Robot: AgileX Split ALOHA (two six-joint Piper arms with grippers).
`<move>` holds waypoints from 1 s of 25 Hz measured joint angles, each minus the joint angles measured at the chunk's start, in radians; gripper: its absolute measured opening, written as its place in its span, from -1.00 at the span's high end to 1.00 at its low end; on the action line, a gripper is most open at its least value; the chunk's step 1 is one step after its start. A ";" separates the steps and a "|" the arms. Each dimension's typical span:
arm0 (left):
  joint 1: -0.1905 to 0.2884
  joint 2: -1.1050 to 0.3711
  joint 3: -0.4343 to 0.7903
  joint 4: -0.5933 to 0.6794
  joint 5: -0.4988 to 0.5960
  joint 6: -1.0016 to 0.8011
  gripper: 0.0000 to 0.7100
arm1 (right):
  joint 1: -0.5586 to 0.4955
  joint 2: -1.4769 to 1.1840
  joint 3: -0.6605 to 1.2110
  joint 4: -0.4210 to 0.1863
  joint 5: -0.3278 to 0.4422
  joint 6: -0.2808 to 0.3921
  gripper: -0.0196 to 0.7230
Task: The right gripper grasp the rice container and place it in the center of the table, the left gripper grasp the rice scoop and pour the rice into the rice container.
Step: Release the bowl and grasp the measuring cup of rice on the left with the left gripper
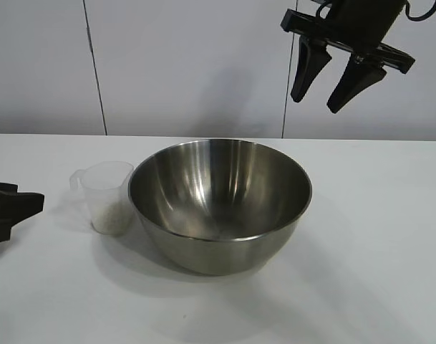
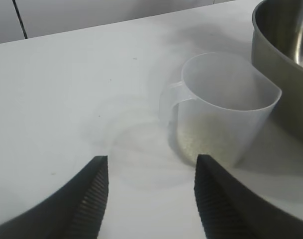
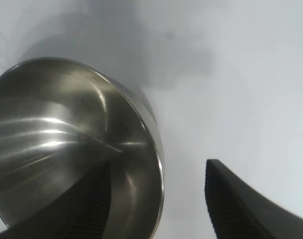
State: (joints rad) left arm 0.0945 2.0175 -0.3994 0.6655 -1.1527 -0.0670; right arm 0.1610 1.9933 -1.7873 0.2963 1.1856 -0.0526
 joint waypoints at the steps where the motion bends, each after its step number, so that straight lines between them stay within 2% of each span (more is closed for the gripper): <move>1: 0.000 0.010 -0.006 0.000 0.001 -0.005 -0.08 | 0.000 0.000 0.000 0.000 0.000 0.000 -0.11; 11: -0.013 0.020 -0.077 -0.004 0.001 -0.026 -0.08 | 0.000 0.000 0.000 0.000 -0.007 0.000 -0.11; 19: -0.022 0.021 -0.080 -0.003 0.001 -0.045 -0.07 | 0.000 0.000 0.000 0.000 -0.008 0.000 -0.11; 25: -0.022 0.081 -0.080 0.008 0.001 -0.050 -0.02 | 0.000 0.000 0.000 0.000 -0.009 0.000 -0.11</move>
State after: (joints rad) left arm 0.0724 2.0989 -0.4794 0.6731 -1.1516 -0.1168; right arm 0.1610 1.9933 -1.7873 0.2963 1.1763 -0.0526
